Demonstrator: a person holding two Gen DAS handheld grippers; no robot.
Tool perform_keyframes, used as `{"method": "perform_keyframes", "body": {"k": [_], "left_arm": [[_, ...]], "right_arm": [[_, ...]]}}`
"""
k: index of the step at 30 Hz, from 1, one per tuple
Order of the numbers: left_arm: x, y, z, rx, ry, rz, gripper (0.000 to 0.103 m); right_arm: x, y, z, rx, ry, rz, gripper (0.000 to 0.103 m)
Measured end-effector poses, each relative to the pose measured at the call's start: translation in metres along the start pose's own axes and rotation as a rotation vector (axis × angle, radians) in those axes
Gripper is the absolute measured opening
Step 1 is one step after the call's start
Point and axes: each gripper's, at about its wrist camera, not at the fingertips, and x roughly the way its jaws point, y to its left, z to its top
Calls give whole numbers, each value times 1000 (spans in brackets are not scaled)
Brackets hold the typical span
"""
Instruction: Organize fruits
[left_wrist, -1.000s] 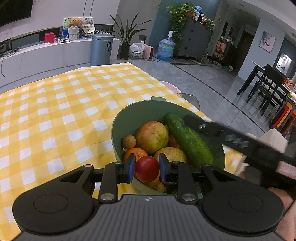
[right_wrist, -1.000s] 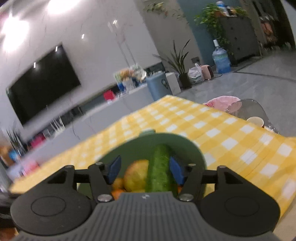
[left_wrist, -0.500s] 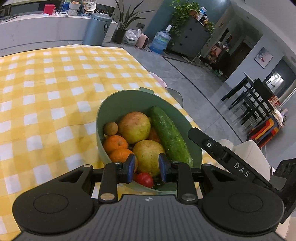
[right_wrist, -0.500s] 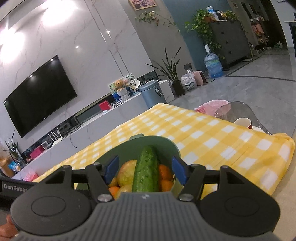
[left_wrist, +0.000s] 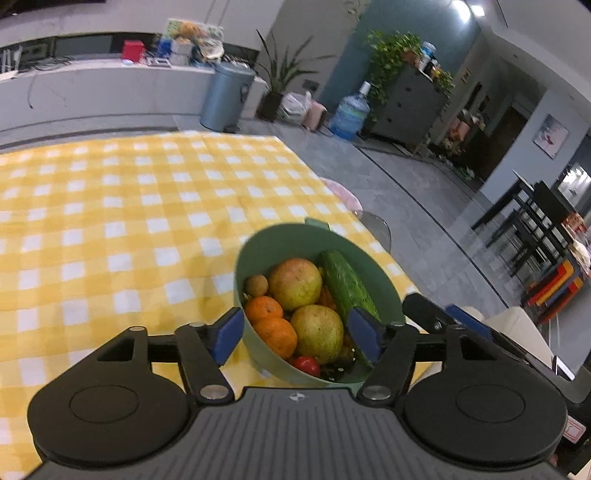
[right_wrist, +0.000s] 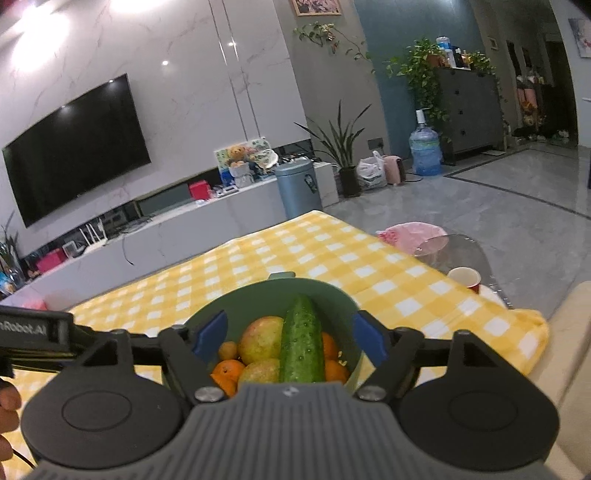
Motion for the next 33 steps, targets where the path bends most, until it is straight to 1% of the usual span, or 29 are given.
{"method": "perform_keyframes", "body": {"k": [2, 3, 5, 8, 11, 13, 14, 15, 16, 17, 19, 21, 24, 27, 30, 33], "left_arm": [[-12, -3, 0, 9, -24, 18, 84], [-19, -6, -1, 21, -39, 35, 85], [-31, -11, -3, 52, -55, 73, 87], [-43, -17, -9, 55, -82, 120, 89], [-46, -22, -14, 71, -62, 192, 90], [-46, -25, -20, 90, -67, 233, 90], [-45, -26, -24, 97, -74, 243, 90], [-45, -26, -27, 100, -82, 243, 90], [-44, -24, -31, 101, -89, 240, 90], [-42, -22, -36, 100, -90, 238, 90], [-35, -15, -44, 71, -85, 231, 90], [-30, -14, -51, 81, -86, 218, 90], [-20, -18, -58, 124, -81, 238, 88], [-11, -18, -62, 103, -58, 223, 88], [-6, -24, -67, 125, -40, 222, 88], [-7, -25, -72, 102, -66, 240, 88]], "right_arm": [[-8, 5, 6, -5, 20, -9, 88], [-13, 7, 9, -7, 28, -13, 90], [-22, 13, 13, -14, 39, -22, 98], [-32, 21, 14, -27, 95, -37, 99], [-34, 25, 8, -11, 182, -66, 99], [-29, 26, 1, 4, 249, -104, 99], [-27, 27, -3, -1, 266, -121, 99], [-24, 29, -8, -10, 270, -134, 99], [-21, 30, -15, -24, 297, -147, 99], [-17, 31, -23, -38, 349, -164, 97], [-15, 33, -32, -60, 393, -172, 95], [-14, 35, -36, -73, 406, -178, 95], [-14, 39, -39, -110, 420, -153, 95], [-16, 43, -42, -130, 433, -167, 95], [-15, 48, -42, -150, 431, -170, 95], [-13, 54, -42, -168, 431, -171, 96]]}}
